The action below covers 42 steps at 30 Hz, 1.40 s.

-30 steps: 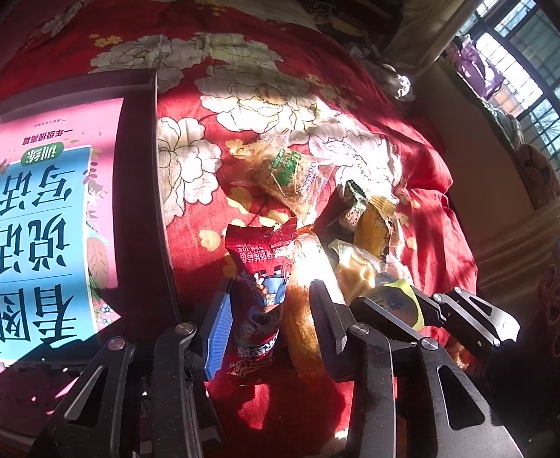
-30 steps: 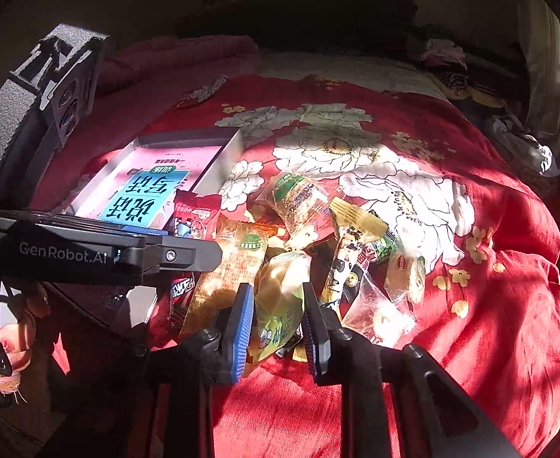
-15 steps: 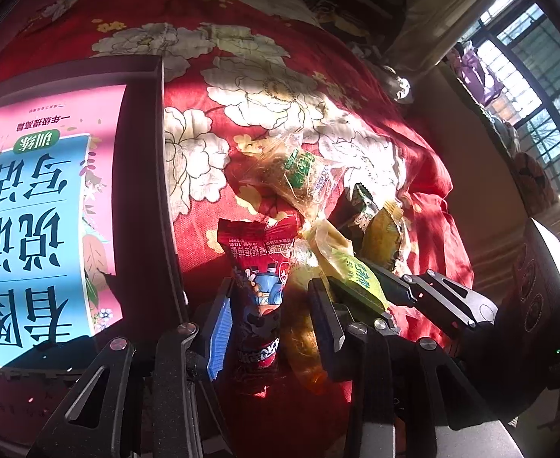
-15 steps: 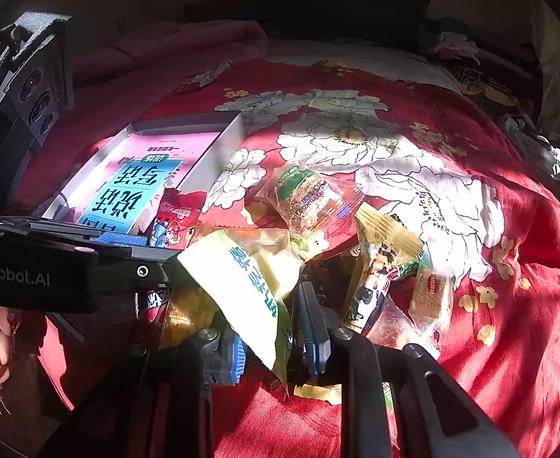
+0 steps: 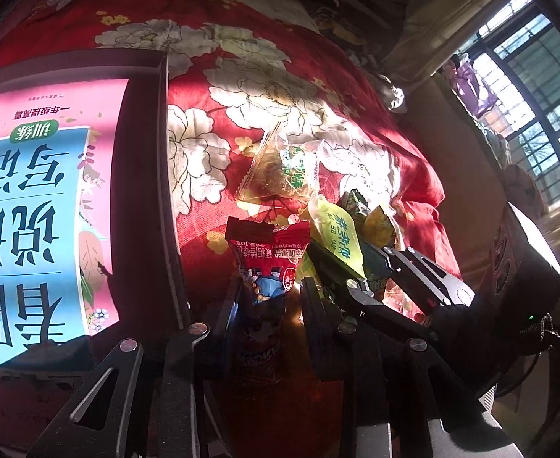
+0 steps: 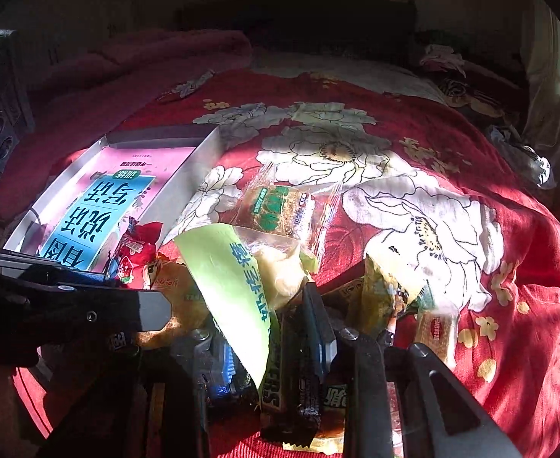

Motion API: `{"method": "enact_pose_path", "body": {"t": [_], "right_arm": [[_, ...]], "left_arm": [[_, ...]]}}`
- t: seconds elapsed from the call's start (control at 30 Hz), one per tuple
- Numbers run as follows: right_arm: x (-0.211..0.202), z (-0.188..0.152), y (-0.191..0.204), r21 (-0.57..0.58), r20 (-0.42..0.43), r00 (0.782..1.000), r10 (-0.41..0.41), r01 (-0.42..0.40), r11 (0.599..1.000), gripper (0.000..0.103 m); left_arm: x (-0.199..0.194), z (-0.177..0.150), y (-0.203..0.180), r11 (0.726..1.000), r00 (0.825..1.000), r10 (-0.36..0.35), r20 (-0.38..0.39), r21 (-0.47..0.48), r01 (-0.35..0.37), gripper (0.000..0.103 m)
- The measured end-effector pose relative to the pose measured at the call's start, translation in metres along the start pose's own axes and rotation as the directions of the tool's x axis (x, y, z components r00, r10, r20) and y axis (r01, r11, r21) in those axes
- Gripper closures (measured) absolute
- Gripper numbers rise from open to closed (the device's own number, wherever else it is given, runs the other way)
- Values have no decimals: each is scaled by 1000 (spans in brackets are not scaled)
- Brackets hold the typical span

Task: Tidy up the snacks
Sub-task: 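Grasp the red cartoon packet with the left tool while the right tool grasps the pale green packet, then carry the red packet to the box with the left tool while the right tool carries the green one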

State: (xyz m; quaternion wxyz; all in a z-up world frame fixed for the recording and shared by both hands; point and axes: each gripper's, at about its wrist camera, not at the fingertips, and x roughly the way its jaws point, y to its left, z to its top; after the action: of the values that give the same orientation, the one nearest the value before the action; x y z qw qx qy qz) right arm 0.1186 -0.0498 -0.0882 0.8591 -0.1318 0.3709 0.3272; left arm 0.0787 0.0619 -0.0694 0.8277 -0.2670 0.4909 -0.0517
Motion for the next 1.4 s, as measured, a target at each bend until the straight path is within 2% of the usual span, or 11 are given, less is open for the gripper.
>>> {"method": "enact_pose_path", "body": {"t": [0.3,0.5,0.6,0.73,0.87,1.0,1.1,1.13,1.17,1.23,1.4], "right_arm": [[-32,2,-20,94,108,989,101,-111,989,83],[-33,1,-13,37,95,992,80,-84,996,83],[-26,3,-3,-15,79,996,36,-35,999,75],[-14,6,5,-65,51,999,-9,13,998,56],[-4,12,11,-127,35,997,-62,66,990,49],[8,21,15,-194,16,998,-67,69,979,45],[16,25,11,-160,-8,1000,-4,2,987,50],[17,25,10,-151,-8,1000,25,-26,988,65],[17,23,11,-144,-5,999,41,-41,989,72],[13,23,9,-129,6,998,70,-68,989,72],[-10,21,-12,13,56,984,167,-168,986,73]], "left_arm": [[-13,0,-2,999,999,-44,29,-13,44,86],[-17,-2,-3,999,998,-47,31,-16,48,87],[-17,-3,-2,999,998,-47,28,-21,48,87],[-18,-3,0,998,998,-53,26,-27,54,87],[-16,-3,2,997,998,-63,20,-34,63,87],[-15,-3,5,998,999,-45,17,-40,46,88],[-15,-1,13,995,998,-66,16,-73,67,88],[-15,-1,14,995,998,-68,18,-77,69,88],[-15,-1,14,995,998,-67,19,-76,69,88],[-15,0,14,993,996,-81,23,-84,83,88],[-22,1,11,990,993,-106,43,-85,109,87]]}}
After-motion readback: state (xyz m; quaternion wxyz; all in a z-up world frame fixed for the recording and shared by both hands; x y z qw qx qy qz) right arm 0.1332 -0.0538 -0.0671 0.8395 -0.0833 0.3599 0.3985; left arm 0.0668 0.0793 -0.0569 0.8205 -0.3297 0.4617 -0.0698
